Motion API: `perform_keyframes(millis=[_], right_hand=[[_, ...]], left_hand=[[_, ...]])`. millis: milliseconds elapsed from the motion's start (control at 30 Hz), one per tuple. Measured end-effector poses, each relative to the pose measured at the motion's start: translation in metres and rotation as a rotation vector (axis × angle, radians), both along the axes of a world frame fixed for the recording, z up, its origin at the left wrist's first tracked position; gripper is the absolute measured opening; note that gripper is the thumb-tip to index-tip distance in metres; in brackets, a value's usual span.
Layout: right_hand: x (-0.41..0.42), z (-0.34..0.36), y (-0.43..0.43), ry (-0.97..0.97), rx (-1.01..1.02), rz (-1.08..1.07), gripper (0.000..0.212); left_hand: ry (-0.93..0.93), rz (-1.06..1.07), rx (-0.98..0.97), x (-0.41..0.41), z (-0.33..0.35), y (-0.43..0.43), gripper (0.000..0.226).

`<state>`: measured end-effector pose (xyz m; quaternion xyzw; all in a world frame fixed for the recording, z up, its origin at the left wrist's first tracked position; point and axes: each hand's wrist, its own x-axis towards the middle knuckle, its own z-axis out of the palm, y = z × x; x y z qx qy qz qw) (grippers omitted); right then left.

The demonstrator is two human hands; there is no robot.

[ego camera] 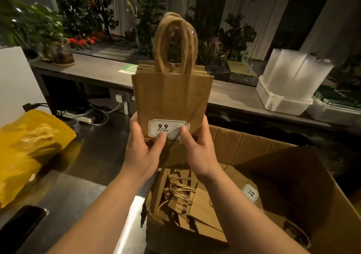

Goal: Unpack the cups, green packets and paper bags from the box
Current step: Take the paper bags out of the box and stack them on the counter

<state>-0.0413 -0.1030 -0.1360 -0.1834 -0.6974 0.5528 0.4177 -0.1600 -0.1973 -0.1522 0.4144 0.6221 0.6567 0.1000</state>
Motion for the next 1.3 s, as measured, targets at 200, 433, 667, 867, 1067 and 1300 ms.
perform_keyframes(millis=[200,433,667,867,1067,1300], right_hand=[[-0.002,-0.018,-0.002,0.039,-0.154,0.010,0.044],[-0.004,-0.020,-0.002,0.100,-0.171,-0.133,0.023],[0.002,0.011,0.037,0.107,-0.113,-0.226,0.024],[0.037,0.066,0.126,-0.038,-0.013,-0.038,0.057],[0.061,0.087,0.218,-0.096,-0.073,-0.140,0.069],[0.026,0.070,0.292,-0.289,-0.139,-0.518,0.037]], left_hand=[[-0.081,-0.102,-0.070,-0.002,-0.016,-0.005,0.066],[-0.103,-0.135,-0.271,-0.013,-0.029,-0.007,0.063],[-0.036,-0.151,-0.276,-0.007,0.002,0.039,0.055],[-0.175,-0.152,-0.188,0.022,0.051,0.134,0.053],[-0.226,-0.204,-0.156,0.035,0.093,0.227,0.037],[-0.220,-0.134,-0.499,0.027,0.100,0.333,0.050]])
